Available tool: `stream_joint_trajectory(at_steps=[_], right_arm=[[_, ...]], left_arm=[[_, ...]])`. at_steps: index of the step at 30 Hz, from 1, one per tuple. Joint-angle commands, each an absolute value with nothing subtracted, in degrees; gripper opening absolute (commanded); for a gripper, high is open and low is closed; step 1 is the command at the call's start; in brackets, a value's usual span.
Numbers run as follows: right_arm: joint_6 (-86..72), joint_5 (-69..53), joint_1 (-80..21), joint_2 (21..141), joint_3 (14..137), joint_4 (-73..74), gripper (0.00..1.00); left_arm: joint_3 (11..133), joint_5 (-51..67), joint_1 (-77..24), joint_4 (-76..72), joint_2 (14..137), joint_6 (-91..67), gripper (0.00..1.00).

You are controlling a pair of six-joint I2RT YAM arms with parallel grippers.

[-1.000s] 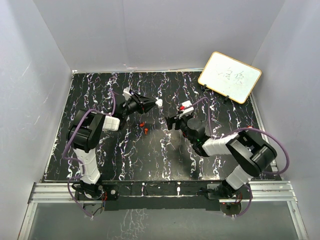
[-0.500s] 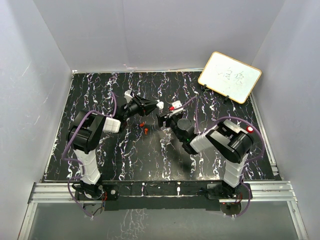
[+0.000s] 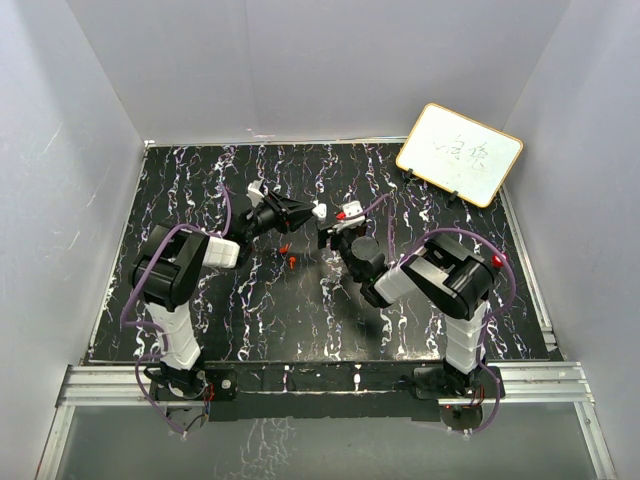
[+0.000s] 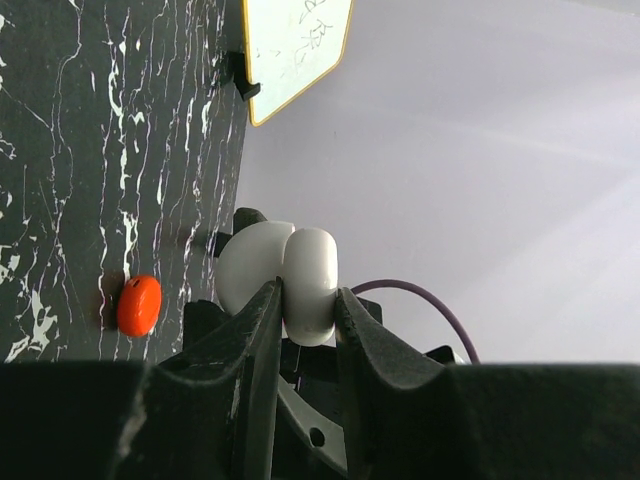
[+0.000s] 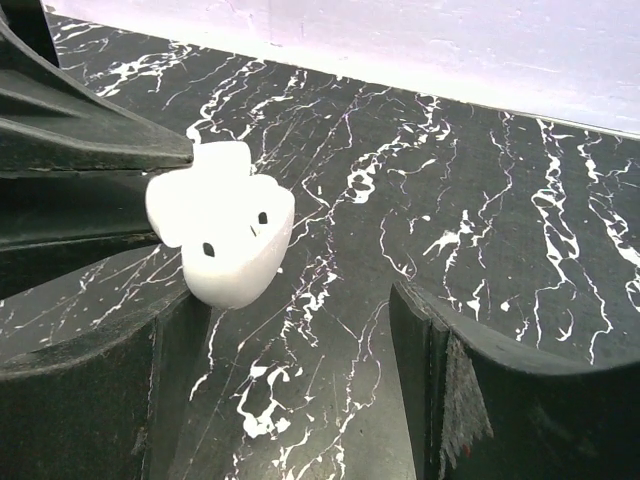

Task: Insert the wireless bluetooth earbuds into the charging case
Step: Close the charging case at the center of the board.

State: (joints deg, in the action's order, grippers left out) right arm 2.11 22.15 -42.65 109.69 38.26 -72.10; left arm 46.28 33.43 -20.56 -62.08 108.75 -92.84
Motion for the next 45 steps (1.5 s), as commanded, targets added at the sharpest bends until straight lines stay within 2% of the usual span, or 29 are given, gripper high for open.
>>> stream_joint_trajectory(at_steps=[1, 16, 24, 33, 37, 45], right_arm=[[5.80, 26.42, -42.74, 109.87, 39.79, -77.99, 0.70], [8.42, 31.89, -42.40, 106.95, 37.45, -78.71, 0.70], [6.05, 37.21, -41.37, 93.37, 29.46, -69.32, 0.72], [-0.05, 37.33, -39.60, 76.18, 33.09, -45.34, 0.75], [-1.64, 35.23, -38.85, 73.21, 35.77, -37.45, 0.78], [-4.53, 32.23, -37.70, 68.95, 36.40, -31.85, 0.81]], left_arm=[[45.53, 34.65, -21.01, -62.05, 104.22, -93.22, 0.00], [44.25, 36.62, -20.96, -59.36, 103.54, -91.21, 0.00], [47.43, 39.01, -20.96, -58.42, 109.68, -87.72, 0.00], [53.26, 37.16, -20.92, -48.72, 115.56, -75.65, 0.00], [57.57, 35.53, -21.54, -43.08, 117.16, -70.40, 0.00], [67.72, 33.18, -22.89, -33.42, 122.78, -61.73, 0.00]])
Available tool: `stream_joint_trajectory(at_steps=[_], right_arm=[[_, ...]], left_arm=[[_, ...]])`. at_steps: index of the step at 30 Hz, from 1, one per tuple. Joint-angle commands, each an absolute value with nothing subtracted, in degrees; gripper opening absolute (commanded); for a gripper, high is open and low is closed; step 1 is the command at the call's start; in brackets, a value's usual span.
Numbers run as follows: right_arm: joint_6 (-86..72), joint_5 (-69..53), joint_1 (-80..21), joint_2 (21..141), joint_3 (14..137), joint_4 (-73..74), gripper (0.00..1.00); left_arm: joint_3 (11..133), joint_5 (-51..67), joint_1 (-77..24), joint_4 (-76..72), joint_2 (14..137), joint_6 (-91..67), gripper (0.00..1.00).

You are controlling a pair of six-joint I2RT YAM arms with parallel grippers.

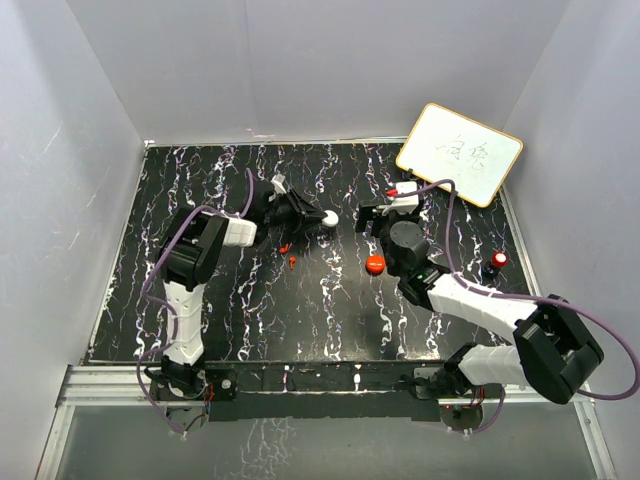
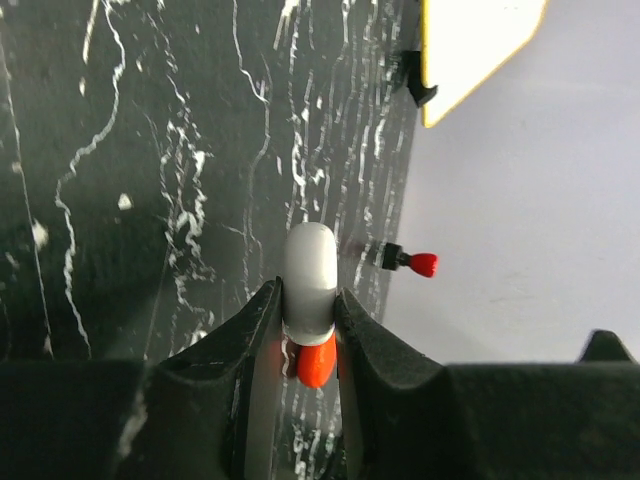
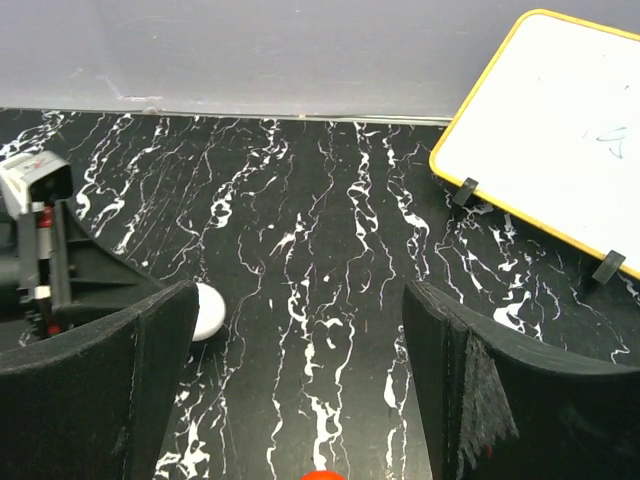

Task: Insert the wireless bluetooth earbuds into the charging case
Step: Close the charging case at the center of the board, then place the charging case at the center of the board.

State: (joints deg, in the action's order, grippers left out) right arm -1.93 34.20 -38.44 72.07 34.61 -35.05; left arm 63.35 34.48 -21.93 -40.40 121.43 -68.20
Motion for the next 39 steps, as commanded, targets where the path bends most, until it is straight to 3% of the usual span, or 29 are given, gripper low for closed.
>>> stream_joint_trajectory(at_steps=[1, 17, 19, 24, 28, 34, 39], right_arm=[[-4.83, 31.75, -37.50, 68.25, 36.12, -31.63, 0.81], [-8.72, 27.07, -34.99, 65.88, 34.39, -29.63, 0.81], [-8.93, 26.64, -34.90, 65.90, 34.40, -29.56, 0.81], [-9.69, 25.47, -34.68, 65.91, 34.56, -29.11, 0.81], [-10.39, 24.60, -34.63, 65.87, 34.56, -28.40, 0.81], [-11.43, 23.44, -34.54, 65.74, 34.88, -26.05, 0.81], [-17.47, 20.61, -32.52, 71.52, 41.16, -11.50, 0.81]], left_arm=[[69.02, 32.54, -23.00, -31.70, 123.45, -60.34, 0.00], [82.26, 29.34, -23.82, -21.03, 131.82, -51.28, 0.00], [82.61, 28.35, -23.82, -19.57, 131.56, -49.88, 0.07], [82.34, 26.10, -23.82, -17.36, 130.00, -46.82, 0.42], [81.58, 25.34, -23.44, -16.51, 128.81, -45.68, 0.63], [76.97, 23.44, -21.18, -17.61, 121.68, -43.79, 0.73], [73.93, 15.23, -20.50, -11.21, 109.11, -35.56, 0.98]])
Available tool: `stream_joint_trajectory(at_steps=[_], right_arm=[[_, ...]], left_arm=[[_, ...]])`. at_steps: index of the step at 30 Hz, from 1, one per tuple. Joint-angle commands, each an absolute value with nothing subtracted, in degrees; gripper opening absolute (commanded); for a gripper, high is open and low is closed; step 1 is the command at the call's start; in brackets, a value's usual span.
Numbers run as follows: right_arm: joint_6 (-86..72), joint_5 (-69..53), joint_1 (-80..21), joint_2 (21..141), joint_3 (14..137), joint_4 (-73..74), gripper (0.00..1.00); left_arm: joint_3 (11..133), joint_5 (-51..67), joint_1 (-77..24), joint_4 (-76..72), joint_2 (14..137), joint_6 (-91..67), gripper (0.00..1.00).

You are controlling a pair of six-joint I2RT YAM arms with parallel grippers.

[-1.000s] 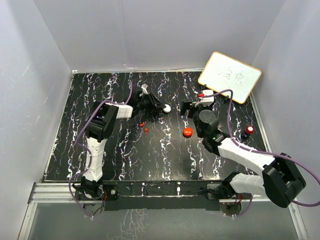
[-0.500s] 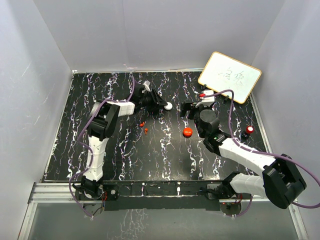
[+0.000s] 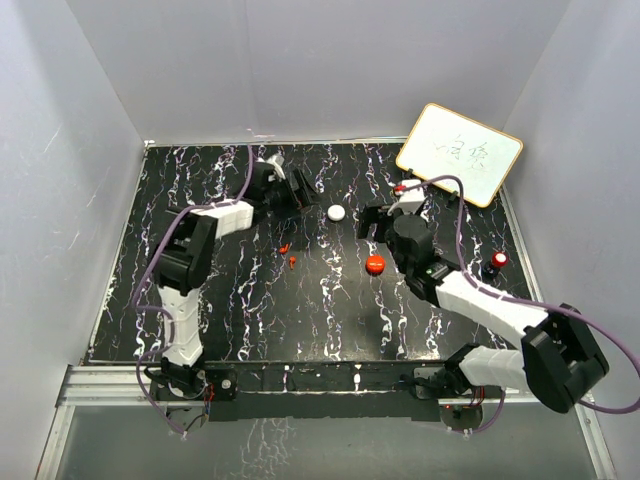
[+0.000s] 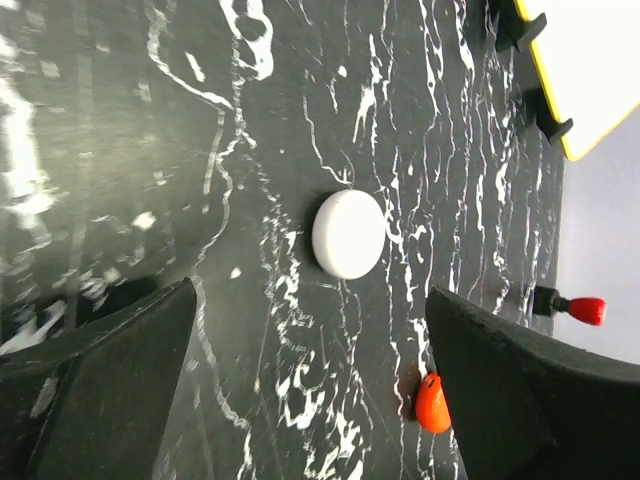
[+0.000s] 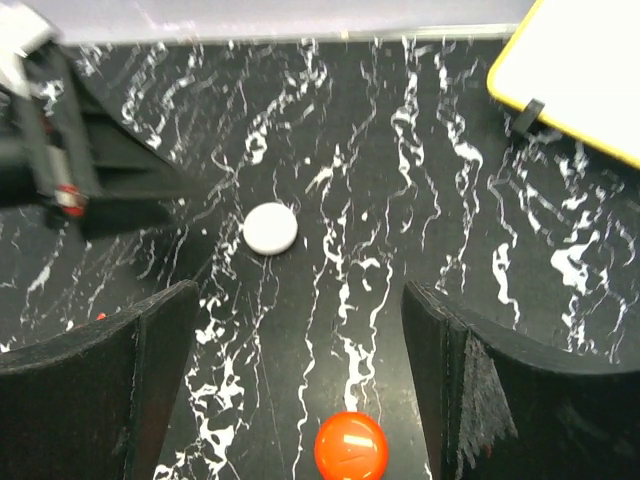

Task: Insert the wireless bluetooth earbuds into the charging case
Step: Place the charging case at the center of the board.

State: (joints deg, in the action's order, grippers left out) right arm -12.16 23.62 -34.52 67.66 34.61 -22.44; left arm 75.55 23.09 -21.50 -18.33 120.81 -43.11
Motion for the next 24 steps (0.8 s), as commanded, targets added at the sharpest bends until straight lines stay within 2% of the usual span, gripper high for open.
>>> stream_joint_trajectory(at_steps=[1, 5, 12, 24], right_arm=[[-18.92, 18.78, -32.05, 73.22, 42.66, -8.16, 0.80], [-22.62, 16.41, -31.85, 74.73, 41.00, -3.71, 0.79], [-28.23, 17.29, -31.81, 73.06, 37.77, 1.59, 0.79], [-31.26, 12.47, -29.69, 78.94, 36.41, -0.70, 0.80]], left_arm=[[72.57, 14.49, -20.48, -11.04, 106.65, -34.67, 0.99], [66.43, 13.29, -20.61, -11.15, 98.30, -33.59, 0.99], [57.73, 18.18, -22.38, -14.75, 90.27, -35.47, 0.99], [51.41, 17.84, -25.33, -16.13, 84.66, -35.17, 0.98]])
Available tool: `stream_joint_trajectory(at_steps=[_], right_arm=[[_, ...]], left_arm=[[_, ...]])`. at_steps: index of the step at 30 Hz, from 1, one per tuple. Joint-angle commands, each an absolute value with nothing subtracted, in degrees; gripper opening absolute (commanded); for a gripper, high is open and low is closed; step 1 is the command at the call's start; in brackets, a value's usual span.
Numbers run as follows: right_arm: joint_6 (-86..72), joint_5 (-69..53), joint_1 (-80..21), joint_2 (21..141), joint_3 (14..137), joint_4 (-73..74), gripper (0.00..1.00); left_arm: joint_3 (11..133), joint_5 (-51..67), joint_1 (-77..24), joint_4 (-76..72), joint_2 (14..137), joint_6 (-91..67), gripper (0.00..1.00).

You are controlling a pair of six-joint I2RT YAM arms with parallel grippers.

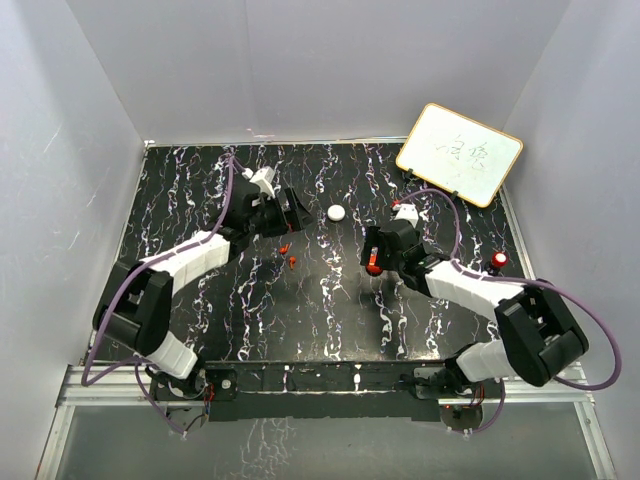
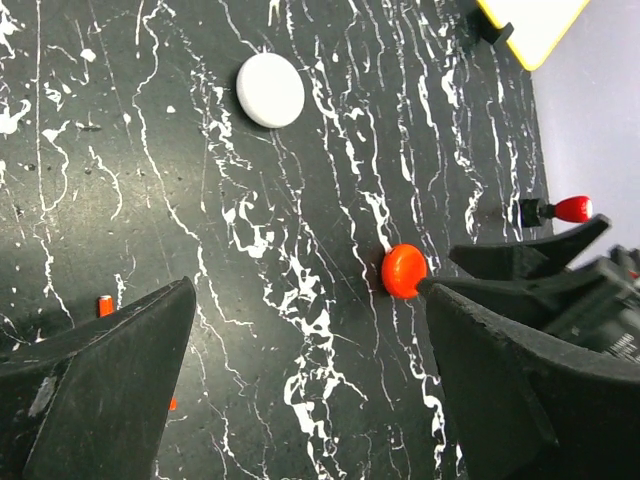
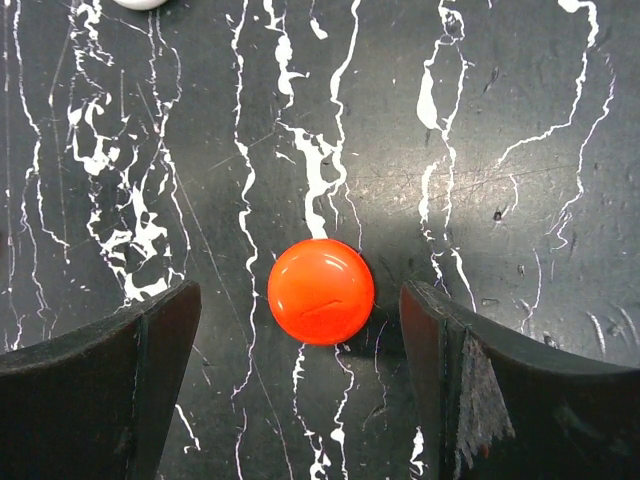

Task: Insert the wireless bluetooth earbuds into the charging case
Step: Place the charging case at the center of the board, then move the charging case to the center of the board.

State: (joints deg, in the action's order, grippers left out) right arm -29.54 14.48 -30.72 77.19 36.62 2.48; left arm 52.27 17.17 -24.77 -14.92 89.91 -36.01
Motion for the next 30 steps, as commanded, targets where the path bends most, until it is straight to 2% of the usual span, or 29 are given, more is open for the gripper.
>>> stream_joint_trajectory(at_steps=[1, 17, 30], right_arm=[[-31.29, 11.84, -29.38, 79.61, 36.44, -0.92, 0.80], [-30.32, 2.68, -29.17, 83.91, 37.40, -5.39, 0.77], [-31.24, 1.51, -32.44, 87.58, 38.85, -8.44, 0.75]], left_arm=[[51.16, 17.78, -25.50, -15.98, 84.26, -34.70, 0.98], [49.68, 16.75, -26.81, -12.83, 83.31, -31.96, 0.98], [48.74, 17.24, -27.96, -11.98, 82.28, -32.01, 0.98]])
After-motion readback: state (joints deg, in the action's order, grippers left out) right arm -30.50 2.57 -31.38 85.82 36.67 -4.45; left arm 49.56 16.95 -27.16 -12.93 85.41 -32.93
